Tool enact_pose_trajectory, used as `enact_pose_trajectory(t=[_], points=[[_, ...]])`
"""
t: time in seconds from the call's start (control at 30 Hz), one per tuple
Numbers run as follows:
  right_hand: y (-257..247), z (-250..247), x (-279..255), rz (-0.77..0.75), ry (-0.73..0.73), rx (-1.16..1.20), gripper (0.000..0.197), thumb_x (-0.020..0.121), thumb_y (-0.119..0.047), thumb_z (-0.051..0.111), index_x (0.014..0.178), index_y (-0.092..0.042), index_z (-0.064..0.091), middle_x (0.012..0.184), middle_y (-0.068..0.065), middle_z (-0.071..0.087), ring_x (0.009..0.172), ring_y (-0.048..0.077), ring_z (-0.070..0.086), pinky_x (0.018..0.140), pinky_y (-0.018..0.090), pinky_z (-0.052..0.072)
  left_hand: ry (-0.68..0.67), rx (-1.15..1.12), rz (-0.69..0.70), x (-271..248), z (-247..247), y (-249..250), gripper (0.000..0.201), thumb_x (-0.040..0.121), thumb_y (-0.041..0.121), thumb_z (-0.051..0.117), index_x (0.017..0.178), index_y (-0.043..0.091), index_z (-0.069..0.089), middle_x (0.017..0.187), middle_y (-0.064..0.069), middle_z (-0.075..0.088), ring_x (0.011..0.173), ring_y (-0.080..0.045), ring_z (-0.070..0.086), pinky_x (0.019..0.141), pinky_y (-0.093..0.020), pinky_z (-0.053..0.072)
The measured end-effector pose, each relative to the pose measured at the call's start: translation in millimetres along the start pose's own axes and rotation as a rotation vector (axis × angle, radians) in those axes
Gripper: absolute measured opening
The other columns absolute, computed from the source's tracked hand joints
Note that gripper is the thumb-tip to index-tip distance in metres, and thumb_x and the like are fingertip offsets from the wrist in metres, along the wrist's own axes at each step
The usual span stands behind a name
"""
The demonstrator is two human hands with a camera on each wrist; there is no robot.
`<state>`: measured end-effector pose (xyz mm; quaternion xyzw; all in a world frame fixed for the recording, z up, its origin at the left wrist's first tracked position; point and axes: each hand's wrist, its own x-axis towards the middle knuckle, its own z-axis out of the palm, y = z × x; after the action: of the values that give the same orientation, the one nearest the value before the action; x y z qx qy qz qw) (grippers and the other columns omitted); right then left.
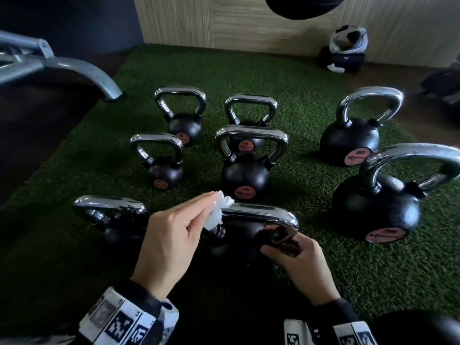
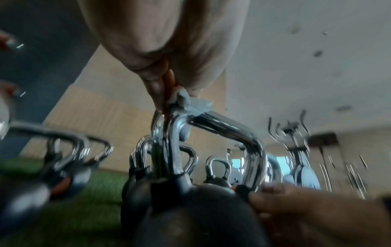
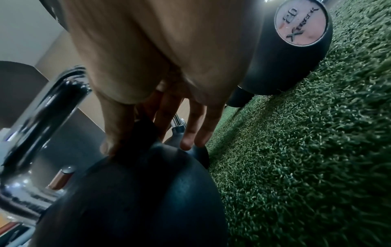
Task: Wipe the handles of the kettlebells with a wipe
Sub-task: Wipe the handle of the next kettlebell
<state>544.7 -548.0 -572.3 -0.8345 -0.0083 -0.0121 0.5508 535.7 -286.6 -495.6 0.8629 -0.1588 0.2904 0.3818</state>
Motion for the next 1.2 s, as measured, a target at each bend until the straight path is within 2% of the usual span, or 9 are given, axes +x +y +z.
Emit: enact_pose_trajectory(t=[0.17, 0.33, 0.43, 0.53, 0.6, 0.7, 0.83, 1.03, 1.2], points=[[2, 1, -1, 0.001, 0.017, -0.002, 0.025, 0.07, -0.031, 0.093, 0.092, -0.034, 0.081, 0.087, -0.017, 0.079, 0.084, 0.002, 0.074, 0.082, 0.03, 0.059, 0.036, -0.281, -0.4, -26, 8, -33, 0.033, 0.1, 0.006, 0.06, 0.126, 0.025, 0.07, 0.116, 0.02, 0.076, 0.11, -0.001, 0.072, 0.091, -0.009, 0.052], [5, 1, -2, -0.02, 0.029, -0.012, 0.023, 0.07, -0.033, 0.093, 0.089, -0.03, 0.081, 0.088, -0.017, 0.079, 0.085, 0.002, 0.074, 0.083, 0.032, 0.058, 0.092, -0.316, -0.413, -31, 16, -31, 0.034, 0.1, -0.002, 0.057, 0.124, 0.019, 0.07, 0.111, 0.023, 0.074, 0.107, 0.007, 0.07, 0.089, -0.006, 0.05], [5, 1, -1, -0.033, 0.039, -0.016, 0.024, 0.069, -0.033, 0.093, 0.09, -0.031, 0.081, 0.088, -0.018, 0.079, 0.085, 0.001, 0.073, 0.084, 0.033, 0.059, 0.067, -0.318, -0.475, -40, 27, -45, 0.039, 0.099, -0.003, 0.06, 0.114, 0.032, 0.072, 0.108, 0.025, 0.076, 0.104, 0.004, 0.071, 0.091, -0.017, 0.056], [6, 1, -1, -0.047, 0.037, -0.005, 0.027, 0.069, -0.033, 0.094, 0.092, -0.032, 0.081, 0.089, -0.016, 0.079, 0.086, 0.003, 0.074, 0.086, 0.037, 0.059, -0.019, -0.291, -0.473, -50, 38, -51, 0.036, 0.099, -0.006, 0.058, 0.111, 0.022, 0.077, 0.103, 0.021, 0.078, 0.1, -0.002, 0.074, 0.088, -0.014, 0.055], [7, 1, 1, -0.054, 0.035, -0.006, 0.03, 0.068, -0.033, 0.094, 0.095, -0.032, 0.08, 0.092, -0.015, 0.079, 0.088, 0.004, 0.074, 0.087, 0.039, 0.059, -0.064, -0.39, -0.536, -50, 37, -52, 0.038, 0.101, -0.007, 0.055, 0.107, 0.021, 0.079, 0.096, 0.017, 0.079, 0.093, 0.0, 0.073, 0.084, -0.011, 0.053], [7, 0, 2, -0.075, 0.042, -0.012, 0.033, 0.067, -0.033, 0.095, 0.096, -0.027, 0.079, 0.094, -0.014, 0.078, 0.091, 0.005, 0.073, 0.089, 0.04, 0.058, -0.176, -0.647, -0.656, -50, 32, -47, 0.032, 0.101, 0.007, 0.054, 0.106, 0.023, 0.081, 0.088, 0.006, 0.074, 0.083, -0.009, 0.067, 0.081, -0.024, 0.051], [6, -2, 3, -0.069, 0.03, -0.013, 0.035, 0.066, -0.033, 0.096, 0.096, -0.027, 0.08, 0.095, -0.011, 0.079, 0.091, 0.008, 0.074, 0.089, 0.045, 0.059, -0.142, -0.54, -0.598, -52, 31, -34, 0.019, 0.102, 0.02, 0.064, 0.115, 0.023, 0.077, 0.099, 0.008, 0.081, 0.098, -0.003, 0.075, 0.084, -0.011, 0.052], [0, -12, -4, -0.069, -0.002, -0.103, 0.036, 0.062, -0.031, 0.098, 0.094, -0.036, 0.081, 0.091, -0.018, 0.078, 0.089, 0.005, 0.073, 0.089, 0.037, 0.058, -0.142, -0.3, -0.524, -43, 29, -36, 0.021, 0.097, 0.032, 0.067, 0.115, 0.029, 0.076, 0.094, 0.024, 0.078, 0.092, 0.01, 0.072, 0.079, -0.006, 0.052], [0, -20, -25, -0.189, -0.043, -0.256, 0.032, 0.07, -0.02, 0.091, 0.086, -0.044, 0.079, 0.088, -0.024, 0.074, 0.084, 0.005, 0.069, 0.079, 0.024, 0.052, -0.137, -0.236, -0.498, -11, 47, -51, 0.015, 0.094, 0.032, 0.075, 0.105, 0.025, 0.082, 0.088, 0.02, 0.079, 0.086, 0.004, 0.075, 0.081, -0.031, 0.064]])
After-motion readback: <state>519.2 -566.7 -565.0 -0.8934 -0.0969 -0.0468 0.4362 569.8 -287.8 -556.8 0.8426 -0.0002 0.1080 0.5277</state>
